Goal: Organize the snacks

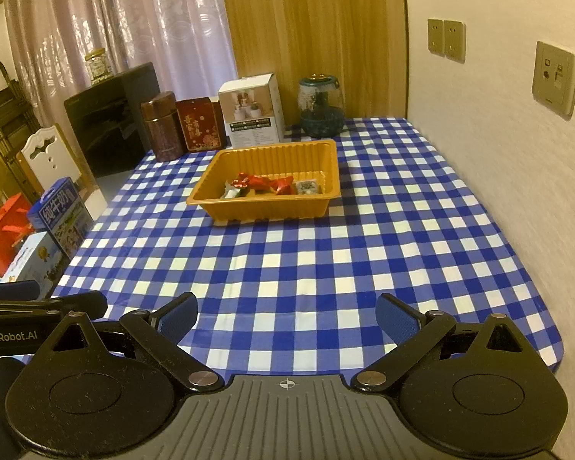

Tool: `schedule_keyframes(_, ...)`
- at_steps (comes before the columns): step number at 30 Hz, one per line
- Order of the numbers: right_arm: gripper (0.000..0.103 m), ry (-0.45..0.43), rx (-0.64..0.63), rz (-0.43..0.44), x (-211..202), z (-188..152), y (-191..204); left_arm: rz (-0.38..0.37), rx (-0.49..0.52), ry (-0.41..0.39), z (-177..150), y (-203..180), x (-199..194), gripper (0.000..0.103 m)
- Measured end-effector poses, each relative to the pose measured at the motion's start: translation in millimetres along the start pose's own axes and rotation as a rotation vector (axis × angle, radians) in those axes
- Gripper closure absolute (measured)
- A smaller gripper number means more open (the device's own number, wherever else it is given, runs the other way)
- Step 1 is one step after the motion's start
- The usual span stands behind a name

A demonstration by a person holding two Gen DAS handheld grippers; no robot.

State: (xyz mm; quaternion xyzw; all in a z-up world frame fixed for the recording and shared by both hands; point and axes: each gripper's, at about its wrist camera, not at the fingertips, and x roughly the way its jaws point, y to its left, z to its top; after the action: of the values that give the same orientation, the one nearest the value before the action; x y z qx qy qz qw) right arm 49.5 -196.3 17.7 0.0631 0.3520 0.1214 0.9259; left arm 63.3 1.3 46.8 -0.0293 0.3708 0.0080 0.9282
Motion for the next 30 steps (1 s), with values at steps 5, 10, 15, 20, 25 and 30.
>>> schedule_keyframes(5,0.004,0.0,0.002,0.0,0.0,0.3,-0.4,-0.001,0.001,0.0,0.1,0.0,0.1,0.0)
schedule_keyframes(10,0.004,0.0,0.001,0.001,0.1,0.6,-1.0,0.0,0.0,0.001,0.0,-0.2,0.2,0.0)
schedule_keyframes(15,0.004,0.0,0.002,0.002,0.0,1.0,-1.3,-0.002,0.001,0.0,-0.5,-0.6,1.0,0.0)
schedule_keyframes(20,0.004,0.0,0.001,0.0,0.4,1.1,-1.3,-0.002,0.001,0.0,-0.6,-1.2,1.3,0.0)
schedule_keyframes(25,0.004,0.0,0.001,0.001,1.1,1.6,-2.5,-0.002,-0.001,-0.001,-0.8,-1.8,1.3,0.0)
schedule_keyframes(30,0.004,0.001,0.002,0.0,1.2,1.6,-2.7,-0.003,0.0,0.0,-0.7,-1.5,1.3,0.0)
